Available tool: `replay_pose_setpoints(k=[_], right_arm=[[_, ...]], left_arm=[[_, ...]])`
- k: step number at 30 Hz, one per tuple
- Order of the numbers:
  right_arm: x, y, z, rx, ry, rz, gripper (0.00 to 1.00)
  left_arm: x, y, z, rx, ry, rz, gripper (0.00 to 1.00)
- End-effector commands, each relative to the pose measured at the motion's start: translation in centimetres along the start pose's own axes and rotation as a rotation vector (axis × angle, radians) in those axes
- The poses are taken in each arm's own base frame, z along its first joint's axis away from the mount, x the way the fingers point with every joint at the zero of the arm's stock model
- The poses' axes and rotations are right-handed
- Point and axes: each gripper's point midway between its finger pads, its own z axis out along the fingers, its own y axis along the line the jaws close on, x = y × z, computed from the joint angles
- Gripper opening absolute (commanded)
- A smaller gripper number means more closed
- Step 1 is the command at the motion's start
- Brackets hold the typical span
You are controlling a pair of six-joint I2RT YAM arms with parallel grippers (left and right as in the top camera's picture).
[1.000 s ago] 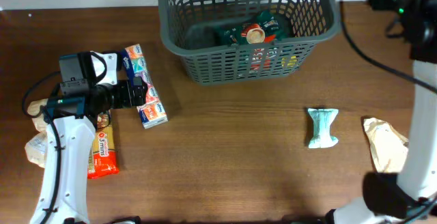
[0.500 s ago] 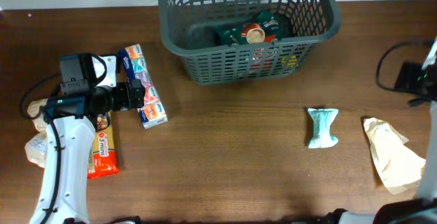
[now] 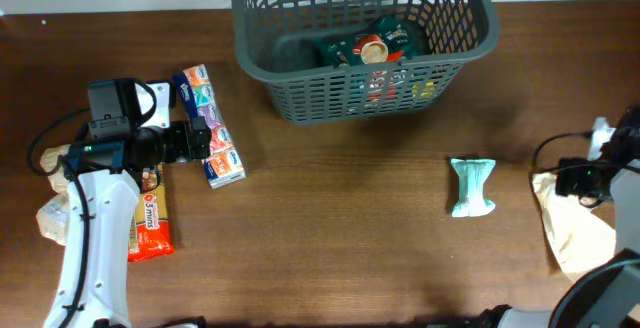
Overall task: Pack container
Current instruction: 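Move right gripper to the beige paper bag and grasp it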
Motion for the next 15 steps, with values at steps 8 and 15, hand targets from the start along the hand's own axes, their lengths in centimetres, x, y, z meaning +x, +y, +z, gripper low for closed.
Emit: replay_pose_setpoints(k=[8,15], right_arm=[[3.4,2.0,4.0,-0.063,0.138,-0.202,0.88],[4.6,2.3,6.1,-0.066,0.219,-0.218,0.87]], left_arm=[[-0.7,0.5,-0.3,-0.02,-0.014,0.012,0.99],[-0.6,0.5,-0.3,-0.02,-0.013,0.012,0.99]])
